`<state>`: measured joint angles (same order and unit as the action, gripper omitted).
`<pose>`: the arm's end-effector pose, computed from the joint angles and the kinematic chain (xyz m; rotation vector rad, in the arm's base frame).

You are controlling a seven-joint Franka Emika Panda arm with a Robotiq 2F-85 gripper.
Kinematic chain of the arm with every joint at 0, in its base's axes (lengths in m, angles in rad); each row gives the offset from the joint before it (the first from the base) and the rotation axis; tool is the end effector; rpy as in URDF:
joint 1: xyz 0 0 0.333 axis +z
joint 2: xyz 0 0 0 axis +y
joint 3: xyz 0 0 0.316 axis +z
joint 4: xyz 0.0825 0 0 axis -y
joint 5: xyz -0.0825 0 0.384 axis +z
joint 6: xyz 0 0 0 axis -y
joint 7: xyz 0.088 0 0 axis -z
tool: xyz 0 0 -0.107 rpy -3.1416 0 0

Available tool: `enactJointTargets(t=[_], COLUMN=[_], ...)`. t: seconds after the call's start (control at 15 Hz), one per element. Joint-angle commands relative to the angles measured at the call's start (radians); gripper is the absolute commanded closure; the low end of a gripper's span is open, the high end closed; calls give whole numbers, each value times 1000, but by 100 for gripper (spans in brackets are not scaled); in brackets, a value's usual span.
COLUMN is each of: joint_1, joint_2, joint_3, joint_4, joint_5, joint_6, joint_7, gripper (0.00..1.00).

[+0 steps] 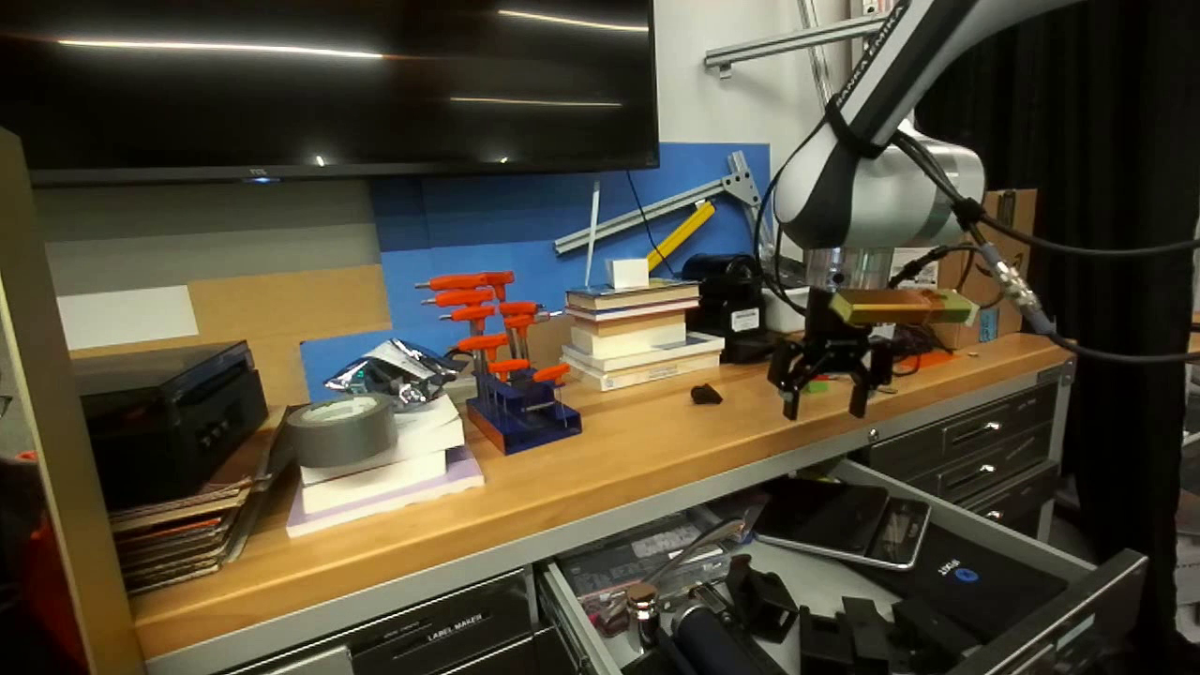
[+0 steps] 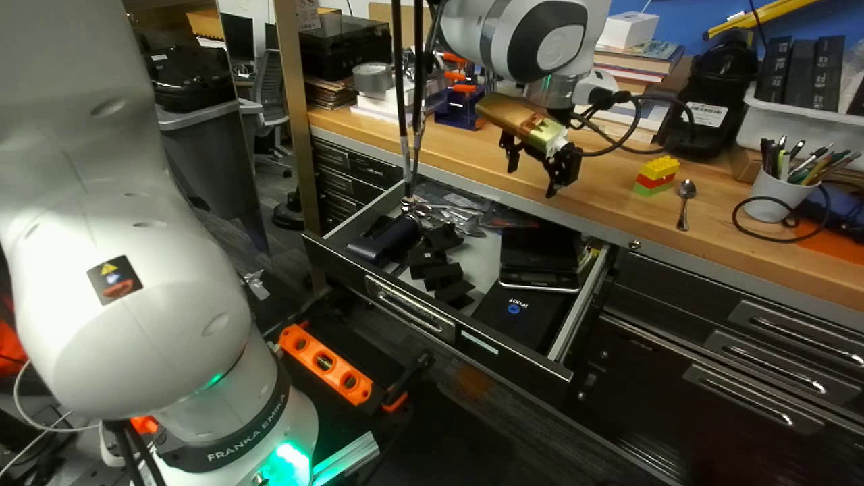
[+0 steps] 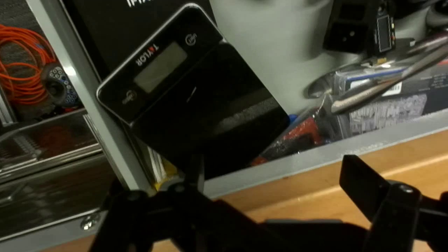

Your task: Pick up the black objects from the countertop and put them inside the open drawer then close the drawer

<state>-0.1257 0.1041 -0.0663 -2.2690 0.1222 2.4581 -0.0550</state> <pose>0.5280 -0.1026 0.3210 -3.0551 0.3496 -0.1445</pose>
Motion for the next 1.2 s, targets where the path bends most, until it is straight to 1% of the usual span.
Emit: enactJointTargets(t=[0.0,0.4,0.87,1.13], joint_1=[2,-28,-65,-78], joint_2=[96,292,536,640], joint_3=[-5,10,54,85], joint_4=[192,460,810,972], joint_5=[14,57,113,131], joint_6=[-78,-150,-311,-405], joint_7=[-26,-49,-72,-73], gripper=[0,0,0,0])
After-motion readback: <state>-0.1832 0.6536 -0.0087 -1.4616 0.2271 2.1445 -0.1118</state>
